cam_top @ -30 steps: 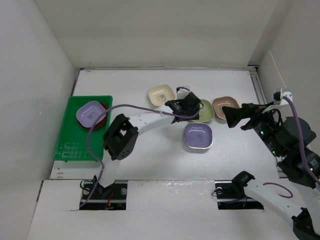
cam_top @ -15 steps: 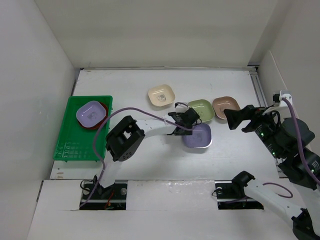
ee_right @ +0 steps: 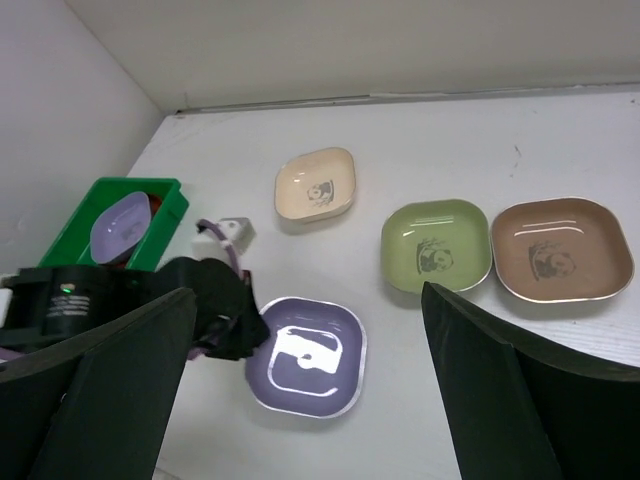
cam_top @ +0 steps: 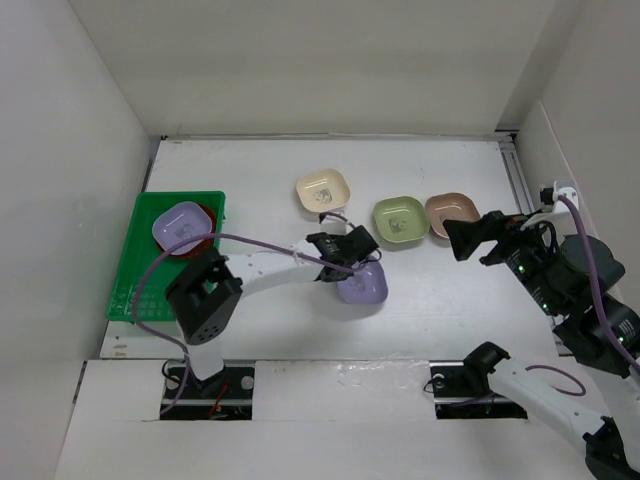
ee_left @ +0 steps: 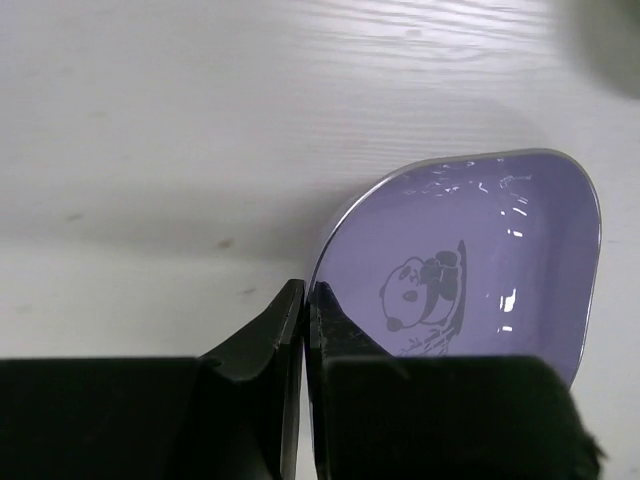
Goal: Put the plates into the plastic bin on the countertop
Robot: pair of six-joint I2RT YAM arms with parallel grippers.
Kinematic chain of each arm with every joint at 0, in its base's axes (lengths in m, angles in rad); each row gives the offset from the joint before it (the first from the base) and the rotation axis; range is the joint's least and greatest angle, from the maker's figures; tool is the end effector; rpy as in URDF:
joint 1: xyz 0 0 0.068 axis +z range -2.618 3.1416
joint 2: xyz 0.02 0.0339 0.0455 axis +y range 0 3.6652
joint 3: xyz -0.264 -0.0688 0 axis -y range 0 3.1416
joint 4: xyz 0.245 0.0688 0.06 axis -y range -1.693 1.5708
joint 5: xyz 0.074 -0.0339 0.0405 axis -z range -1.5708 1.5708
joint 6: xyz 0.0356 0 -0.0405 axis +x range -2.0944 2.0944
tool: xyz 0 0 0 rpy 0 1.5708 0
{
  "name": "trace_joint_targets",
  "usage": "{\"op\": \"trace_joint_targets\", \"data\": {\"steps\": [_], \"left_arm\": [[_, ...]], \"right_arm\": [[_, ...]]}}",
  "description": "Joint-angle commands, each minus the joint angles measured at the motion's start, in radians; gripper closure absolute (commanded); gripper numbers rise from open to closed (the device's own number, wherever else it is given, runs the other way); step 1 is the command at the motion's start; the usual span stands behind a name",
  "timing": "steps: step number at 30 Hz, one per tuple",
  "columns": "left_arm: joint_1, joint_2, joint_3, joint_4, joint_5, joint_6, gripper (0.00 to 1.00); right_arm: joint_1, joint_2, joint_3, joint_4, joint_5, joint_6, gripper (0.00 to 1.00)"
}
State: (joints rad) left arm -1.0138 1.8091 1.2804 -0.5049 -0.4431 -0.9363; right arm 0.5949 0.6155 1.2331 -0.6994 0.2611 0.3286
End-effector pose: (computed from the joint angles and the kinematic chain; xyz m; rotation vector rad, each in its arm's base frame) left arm 0.2130 -0.3132 0.2071 -0.0574 2.4755 -0.2507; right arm 0.0693 0.0358 0.4479 -0.0213 1.6724 0.4864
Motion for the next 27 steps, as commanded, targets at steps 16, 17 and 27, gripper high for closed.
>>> {"op": "trace_joint_targets", "data": {"steps": [16,17,27], "left_arm": [[1.174,-0.447,-0.082,-0.009,0.168,0.214,1.00],[1.195,-0.429,-0.082,0.006,0.169,0.226,1.00],[1.347,-0.278,-0.043,0.037,0.232,0.267,1.00]], "right_arm": [[-0.004,0.122,-0.132,0.227,-0.247,-0.028,0.00],[-0.004,0.122,-0.132,0.238,-0.266,-0.028,0.00],[-0.004,0.142,-0.142,0.248,-0.319,-0.066,0.00]]}}
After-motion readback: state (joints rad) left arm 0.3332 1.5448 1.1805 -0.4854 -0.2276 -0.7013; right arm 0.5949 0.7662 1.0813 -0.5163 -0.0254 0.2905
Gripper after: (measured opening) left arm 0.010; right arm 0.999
